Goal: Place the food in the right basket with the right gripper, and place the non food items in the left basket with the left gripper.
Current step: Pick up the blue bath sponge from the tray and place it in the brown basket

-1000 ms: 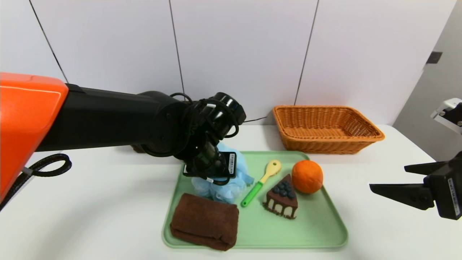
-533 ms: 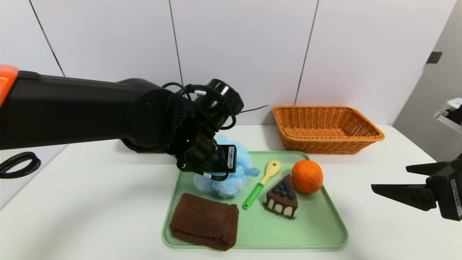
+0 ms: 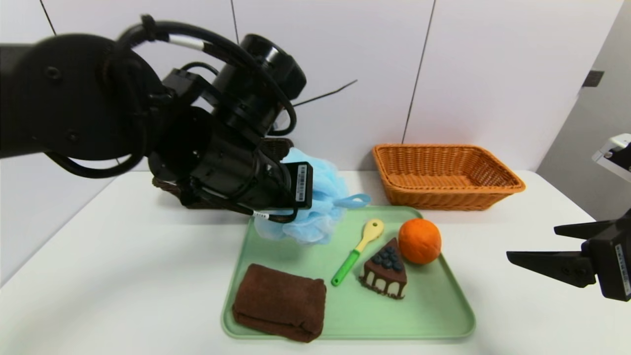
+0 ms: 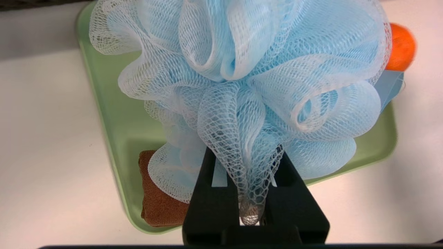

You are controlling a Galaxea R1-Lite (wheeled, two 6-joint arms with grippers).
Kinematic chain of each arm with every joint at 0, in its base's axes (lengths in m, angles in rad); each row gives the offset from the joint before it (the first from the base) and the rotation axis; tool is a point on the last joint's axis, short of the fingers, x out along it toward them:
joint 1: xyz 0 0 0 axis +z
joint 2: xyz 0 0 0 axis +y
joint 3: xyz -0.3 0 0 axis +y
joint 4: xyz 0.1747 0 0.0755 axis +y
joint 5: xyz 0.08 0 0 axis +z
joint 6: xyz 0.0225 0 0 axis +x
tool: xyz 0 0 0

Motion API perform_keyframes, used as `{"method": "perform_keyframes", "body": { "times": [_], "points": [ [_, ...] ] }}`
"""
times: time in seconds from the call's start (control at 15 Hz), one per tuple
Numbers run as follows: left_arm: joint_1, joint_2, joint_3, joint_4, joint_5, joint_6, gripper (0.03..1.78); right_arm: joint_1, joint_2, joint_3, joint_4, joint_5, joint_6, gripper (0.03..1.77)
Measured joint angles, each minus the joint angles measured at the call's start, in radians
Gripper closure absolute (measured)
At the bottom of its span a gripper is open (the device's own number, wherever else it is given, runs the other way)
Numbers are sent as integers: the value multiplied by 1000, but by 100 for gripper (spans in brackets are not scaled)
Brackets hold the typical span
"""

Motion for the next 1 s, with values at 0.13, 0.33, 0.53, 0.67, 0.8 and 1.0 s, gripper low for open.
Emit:
{"method": "perform_keyframes", "body": {
  "times": [0.13, 0.33, 0.53, 0.67, 0.8, 1.0],
  "points": [
    [11, -21, -55, 24, 3, 11, 161, -1, 0, 1, 0, 0, 1, 9],
    [116, -24, -133, 57, 4, 74, 161, 0, 0, 3, 1, 0, 1, 9],
    [280, 11, -189, 55, 3, 169, 161, 0, -1, 3, 0, 0, 0, 9],
    [393, 52, -231, 40, 1, 238, 161, 0, 0, 3, 0, 0, -1, 9],
    [475, 97, -249, 11, 0, 291, 161, 0, 1, 2, 0, 0, -2, 9],
    [557, 161, -254, -42, 0, 304, 161, 0, 2, 9, 0, 0, -2, 9]
  ]
}}
